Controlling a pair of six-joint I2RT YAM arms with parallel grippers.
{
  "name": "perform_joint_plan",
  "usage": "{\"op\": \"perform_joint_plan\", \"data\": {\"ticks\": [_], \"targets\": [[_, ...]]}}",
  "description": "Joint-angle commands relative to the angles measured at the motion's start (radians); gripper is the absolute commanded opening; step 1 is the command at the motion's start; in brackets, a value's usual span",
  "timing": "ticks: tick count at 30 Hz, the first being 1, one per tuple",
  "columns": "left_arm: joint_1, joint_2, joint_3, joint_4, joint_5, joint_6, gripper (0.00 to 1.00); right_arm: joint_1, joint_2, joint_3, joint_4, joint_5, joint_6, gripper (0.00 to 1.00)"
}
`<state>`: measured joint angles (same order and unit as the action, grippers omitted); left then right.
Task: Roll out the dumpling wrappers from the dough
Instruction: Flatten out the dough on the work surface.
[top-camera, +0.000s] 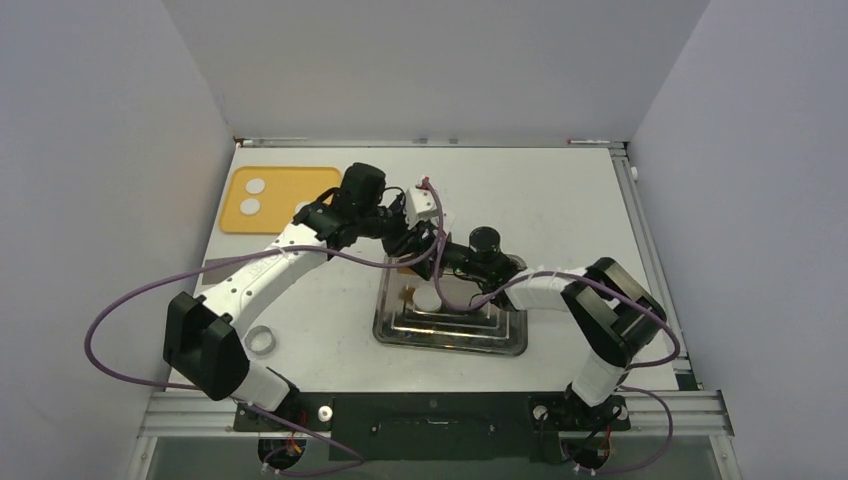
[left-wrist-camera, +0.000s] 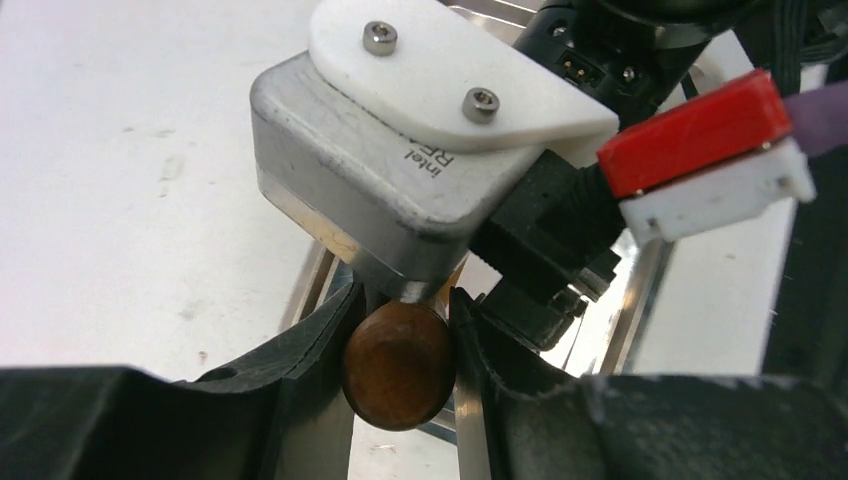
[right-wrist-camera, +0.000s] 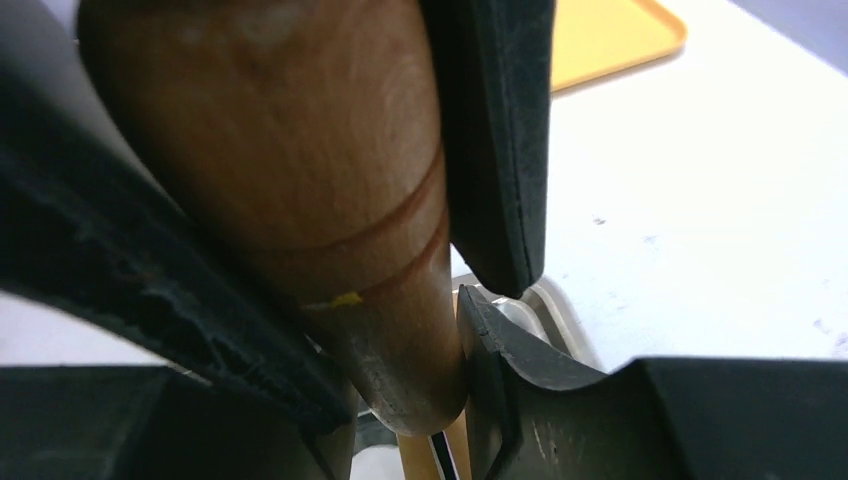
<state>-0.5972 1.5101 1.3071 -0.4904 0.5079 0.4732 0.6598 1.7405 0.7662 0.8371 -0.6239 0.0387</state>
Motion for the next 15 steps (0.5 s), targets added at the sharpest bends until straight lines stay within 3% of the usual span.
{"op": "perform_joint_plan", "data": {"ticks": [1,9,15], "targets": [[-0.040,-0.058,-0.075,-0.111,0.172,-0.026,0.00,0.043,-0.089,-0.130,0.060,0.164,0.106,0.08],[-0.072,-0.047,-0.166,-0.074,0.190,0.008,0.00,0.056,0.000,-0.257,0.264,0.171,0.142,0.08],[-0.071,-0.020,-0.204,-0.102,0.196,0.037,0.00,0.088,0.030,-0.343,0.279,0.223,0.153,0.08]]}}
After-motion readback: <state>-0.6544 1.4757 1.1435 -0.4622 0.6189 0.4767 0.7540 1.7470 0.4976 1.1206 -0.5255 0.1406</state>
